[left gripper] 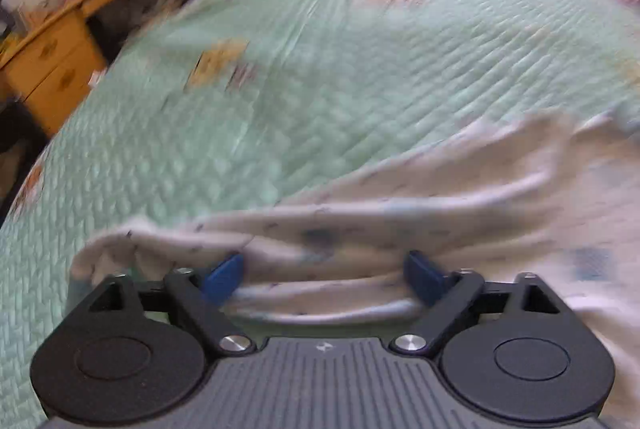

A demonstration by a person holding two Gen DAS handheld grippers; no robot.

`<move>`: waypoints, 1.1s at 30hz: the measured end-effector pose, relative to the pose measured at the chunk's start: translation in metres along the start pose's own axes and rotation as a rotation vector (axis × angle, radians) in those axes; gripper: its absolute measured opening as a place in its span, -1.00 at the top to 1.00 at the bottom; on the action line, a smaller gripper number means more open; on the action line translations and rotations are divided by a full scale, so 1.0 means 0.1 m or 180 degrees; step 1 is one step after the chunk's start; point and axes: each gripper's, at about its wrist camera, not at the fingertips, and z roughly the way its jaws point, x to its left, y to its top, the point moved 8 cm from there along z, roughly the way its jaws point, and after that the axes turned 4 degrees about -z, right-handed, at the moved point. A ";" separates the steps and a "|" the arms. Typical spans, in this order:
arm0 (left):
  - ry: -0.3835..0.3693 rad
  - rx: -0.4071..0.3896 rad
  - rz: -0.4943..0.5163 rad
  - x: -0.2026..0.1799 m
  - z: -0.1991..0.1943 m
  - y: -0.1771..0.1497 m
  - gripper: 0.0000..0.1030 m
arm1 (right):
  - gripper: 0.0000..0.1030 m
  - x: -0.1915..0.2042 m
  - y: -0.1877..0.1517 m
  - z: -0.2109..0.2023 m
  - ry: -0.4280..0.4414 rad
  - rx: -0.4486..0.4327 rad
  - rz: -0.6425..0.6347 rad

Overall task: Fold clothes
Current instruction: 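Open the left gripper and move both grippers over the shirt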

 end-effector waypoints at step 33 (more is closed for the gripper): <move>0.0519 -0.0528 0.1685 -2.21 -0.69 -0.12 -0.96 | -0.99 -0.89 0.11 -0.39 0.0391 -0.0533 0.1729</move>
